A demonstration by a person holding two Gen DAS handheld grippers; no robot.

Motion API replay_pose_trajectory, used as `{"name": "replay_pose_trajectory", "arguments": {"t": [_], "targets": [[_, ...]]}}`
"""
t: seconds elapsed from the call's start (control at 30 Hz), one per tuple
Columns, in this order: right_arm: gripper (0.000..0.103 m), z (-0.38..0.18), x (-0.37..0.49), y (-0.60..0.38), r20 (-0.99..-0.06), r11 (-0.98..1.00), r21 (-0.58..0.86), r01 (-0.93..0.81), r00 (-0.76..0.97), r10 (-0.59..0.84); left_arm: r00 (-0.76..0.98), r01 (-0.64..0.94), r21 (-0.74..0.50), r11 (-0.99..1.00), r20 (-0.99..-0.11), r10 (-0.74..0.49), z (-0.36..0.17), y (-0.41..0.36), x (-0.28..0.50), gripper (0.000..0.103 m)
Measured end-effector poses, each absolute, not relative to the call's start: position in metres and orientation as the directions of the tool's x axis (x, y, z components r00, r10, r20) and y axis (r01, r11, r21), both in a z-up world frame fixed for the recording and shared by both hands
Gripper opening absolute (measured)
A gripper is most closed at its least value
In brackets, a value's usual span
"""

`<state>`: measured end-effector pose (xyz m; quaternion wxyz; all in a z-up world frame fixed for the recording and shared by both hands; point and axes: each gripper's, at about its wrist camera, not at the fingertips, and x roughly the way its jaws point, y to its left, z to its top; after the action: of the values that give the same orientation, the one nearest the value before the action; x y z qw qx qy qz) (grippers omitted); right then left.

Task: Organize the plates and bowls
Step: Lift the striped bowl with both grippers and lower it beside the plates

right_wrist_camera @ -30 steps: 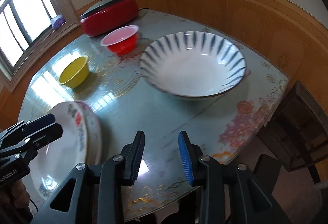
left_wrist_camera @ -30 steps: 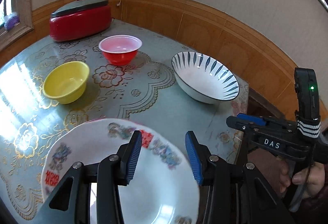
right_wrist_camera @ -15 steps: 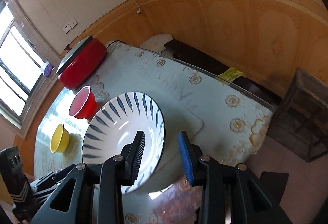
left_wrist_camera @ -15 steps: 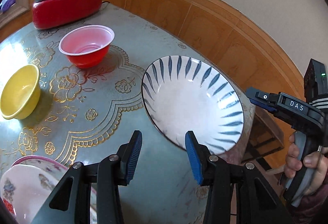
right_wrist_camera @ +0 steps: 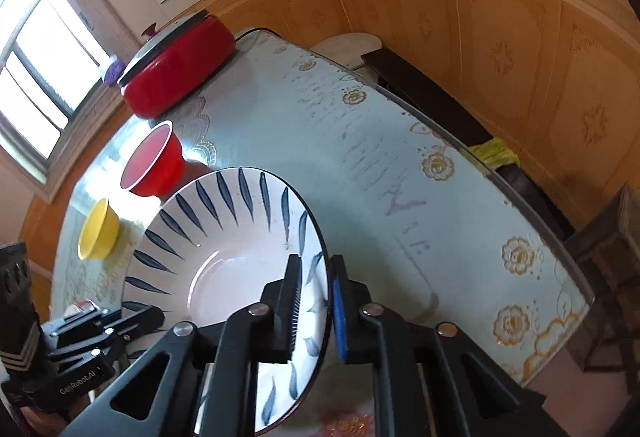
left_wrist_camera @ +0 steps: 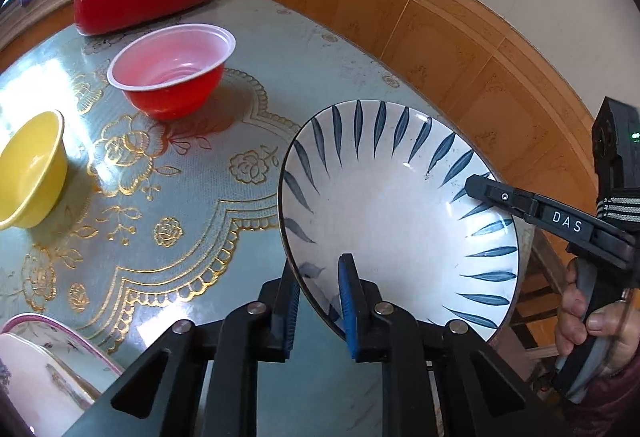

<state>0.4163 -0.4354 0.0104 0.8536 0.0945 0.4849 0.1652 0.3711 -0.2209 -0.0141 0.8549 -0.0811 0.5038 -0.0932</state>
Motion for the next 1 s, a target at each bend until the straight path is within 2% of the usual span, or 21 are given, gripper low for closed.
{"name": "replay_pose_trajectory", "arguments": {"t": [0.43,1.0], "targets": [[0.01,0.007,0.405,-0.41,-0.782,0.864,0.362,-0.349,0.39,0.485,0.482,-0.006,-0.134,0.991,-0.869,-0.114,-0.002,-0.194,0.345,0.015],[0.01,-0.004,0.401,-0.383,-0.802,0.838,0.318,-0.444,0.346,0.488,0.497,-0.07,-0.084,0.994,-0.867,-0.038,0.0,-0.193,0.323,0.017]]}}
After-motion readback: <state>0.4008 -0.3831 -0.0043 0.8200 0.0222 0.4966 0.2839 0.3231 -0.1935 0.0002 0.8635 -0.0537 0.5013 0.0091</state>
